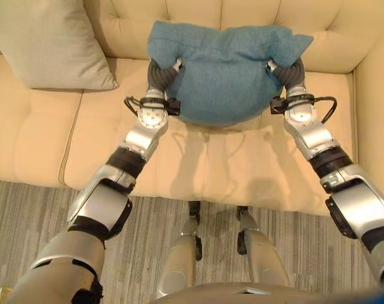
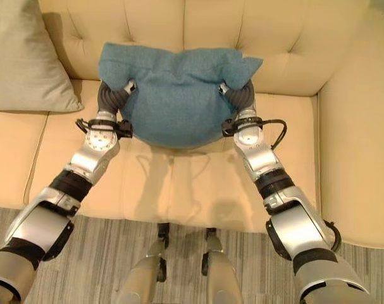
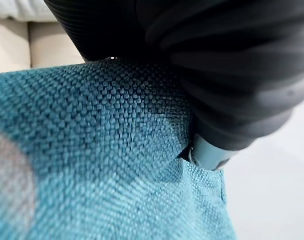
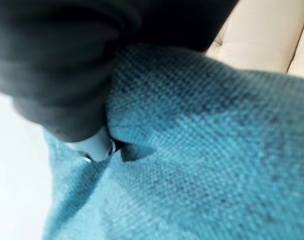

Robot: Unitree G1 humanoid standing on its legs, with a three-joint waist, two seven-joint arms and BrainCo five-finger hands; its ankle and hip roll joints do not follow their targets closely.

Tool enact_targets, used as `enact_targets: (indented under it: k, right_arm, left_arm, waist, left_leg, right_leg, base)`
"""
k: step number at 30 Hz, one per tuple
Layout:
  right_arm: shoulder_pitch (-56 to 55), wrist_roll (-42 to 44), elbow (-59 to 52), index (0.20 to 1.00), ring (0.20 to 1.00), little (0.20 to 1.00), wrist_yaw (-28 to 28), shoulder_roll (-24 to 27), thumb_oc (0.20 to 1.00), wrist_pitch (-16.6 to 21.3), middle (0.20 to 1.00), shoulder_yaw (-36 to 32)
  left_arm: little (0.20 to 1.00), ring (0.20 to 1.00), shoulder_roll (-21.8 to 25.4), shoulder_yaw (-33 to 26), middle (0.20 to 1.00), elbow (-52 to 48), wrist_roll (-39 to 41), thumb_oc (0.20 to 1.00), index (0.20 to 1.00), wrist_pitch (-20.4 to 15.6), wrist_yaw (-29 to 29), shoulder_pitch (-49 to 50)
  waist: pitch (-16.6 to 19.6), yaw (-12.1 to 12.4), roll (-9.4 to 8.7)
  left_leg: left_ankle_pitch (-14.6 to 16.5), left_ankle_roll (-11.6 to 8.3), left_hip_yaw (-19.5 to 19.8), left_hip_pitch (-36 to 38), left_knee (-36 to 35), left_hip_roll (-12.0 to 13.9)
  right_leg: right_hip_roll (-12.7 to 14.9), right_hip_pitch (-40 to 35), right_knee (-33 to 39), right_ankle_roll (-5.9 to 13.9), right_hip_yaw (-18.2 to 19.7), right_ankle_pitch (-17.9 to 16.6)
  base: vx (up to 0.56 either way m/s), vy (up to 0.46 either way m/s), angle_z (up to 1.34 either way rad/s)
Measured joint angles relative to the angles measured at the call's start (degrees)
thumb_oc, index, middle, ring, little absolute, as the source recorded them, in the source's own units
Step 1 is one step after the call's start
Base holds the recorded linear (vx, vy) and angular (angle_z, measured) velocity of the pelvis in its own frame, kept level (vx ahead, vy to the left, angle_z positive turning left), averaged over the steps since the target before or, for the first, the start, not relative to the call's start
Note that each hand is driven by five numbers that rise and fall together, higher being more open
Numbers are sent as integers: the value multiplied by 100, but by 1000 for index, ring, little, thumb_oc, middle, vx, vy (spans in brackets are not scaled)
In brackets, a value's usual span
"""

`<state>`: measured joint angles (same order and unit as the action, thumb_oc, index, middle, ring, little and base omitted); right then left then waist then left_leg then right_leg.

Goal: Pick up all the scattered cushions and arrange them neatly on the sofa.

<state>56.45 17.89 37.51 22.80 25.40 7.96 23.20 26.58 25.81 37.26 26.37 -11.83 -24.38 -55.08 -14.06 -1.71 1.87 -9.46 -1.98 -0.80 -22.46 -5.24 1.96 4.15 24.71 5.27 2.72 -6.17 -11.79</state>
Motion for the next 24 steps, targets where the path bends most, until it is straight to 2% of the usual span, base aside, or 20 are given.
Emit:
enact_targets:
  k: [24]
  right_arm:
    - [25,103,-253,200,200,200,271,50,200,48,200,-4]
  left_arm:
    - [200,200,-29,9,200,-119,4,200,200,-89,-235,-233]
  waist:
    - [2,-49,0]
  left_leg:
    - [13,-29,1,-8,-1,10]
  right_leg:
    - [-6,-1,-1,-2,-13,-4]
  base:
    - [-1,0,0]
